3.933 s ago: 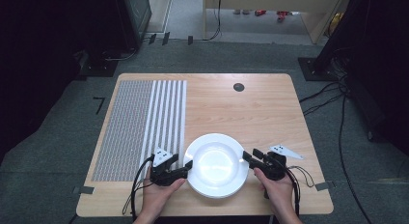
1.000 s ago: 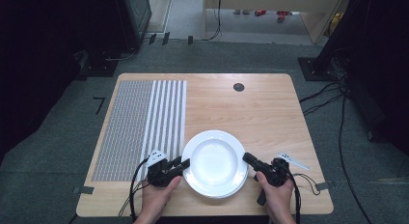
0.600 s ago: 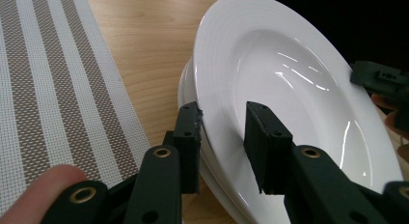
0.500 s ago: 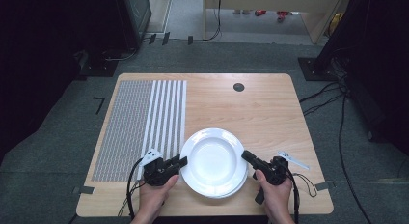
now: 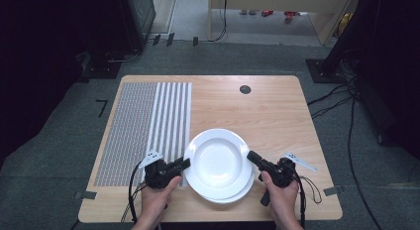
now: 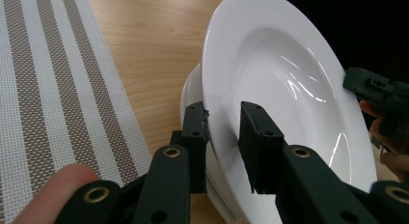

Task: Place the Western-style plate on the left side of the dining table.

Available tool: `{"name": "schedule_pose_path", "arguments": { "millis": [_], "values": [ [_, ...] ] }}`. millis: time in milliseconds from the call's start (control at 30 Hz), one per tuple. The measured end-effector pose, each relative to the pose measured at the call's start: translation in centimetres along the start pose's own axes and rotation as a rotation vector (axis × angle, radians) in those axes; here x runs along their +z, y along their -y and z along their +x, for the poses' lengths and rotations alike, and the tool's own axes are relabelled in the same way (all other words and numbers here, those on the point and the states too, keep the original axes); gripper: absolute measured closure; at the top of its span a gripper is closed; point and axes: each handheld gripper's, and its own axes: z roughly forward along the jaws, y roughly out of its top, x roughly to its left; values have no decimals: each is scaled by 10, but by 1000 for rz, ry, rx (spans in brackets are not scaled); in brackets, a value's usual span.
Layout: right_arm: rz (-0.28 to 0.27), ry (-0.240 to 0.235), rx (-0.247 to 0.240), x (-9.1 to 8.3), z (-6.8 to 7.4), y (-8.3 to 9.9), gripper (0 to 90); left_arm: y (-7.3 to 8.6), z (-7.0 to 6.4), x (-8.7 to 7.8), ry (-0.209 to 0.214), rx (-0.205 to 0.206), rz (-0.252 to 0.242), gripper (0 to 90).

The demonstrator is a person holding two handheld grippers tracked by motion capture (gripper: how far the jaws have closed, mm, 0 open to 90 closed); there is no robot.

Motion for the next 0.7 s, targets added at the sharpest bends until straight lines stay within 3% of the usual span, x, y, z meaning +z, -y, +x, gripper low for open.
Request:
{"name": "schedule_pose_path", "arguments": {
  "millis": [367, 700],
  "values": [
    [-17, -26, -41, -2, 8, -7, 854, -6, 0, -3, 7, 6, -7, 754],
    [2, -34, -28, 6, 7, -9, 846, -10, 5, -9, 22, -12, -19, 780]
  ]
}}
